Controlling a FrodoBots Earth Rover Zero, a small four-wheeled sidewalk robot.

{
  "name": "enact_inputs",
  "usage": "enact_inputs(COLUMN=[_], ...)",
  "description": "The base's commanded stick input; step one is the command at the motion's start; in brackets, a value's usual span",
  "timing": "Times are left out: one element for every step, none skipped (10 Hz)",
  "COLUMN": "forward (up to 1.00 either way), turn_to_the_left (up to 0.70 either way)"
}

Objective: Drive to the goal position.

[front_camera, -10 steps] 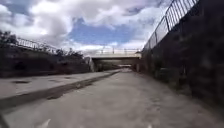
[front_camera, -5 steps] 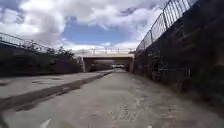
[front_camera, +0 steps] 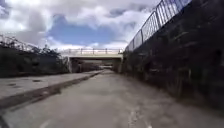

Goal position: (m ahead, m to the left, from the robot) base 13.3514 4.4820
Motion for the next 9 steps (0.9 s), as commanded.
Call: enact_inputs(forward=[1.00,1.00,1.00,1.00,1.00,1.00,1.00,1.00,1.00], turn_to_the_left=[-0.27,-0.25,-0.16,-0.07,0.03,0.12,0.22,0.27,0.27])
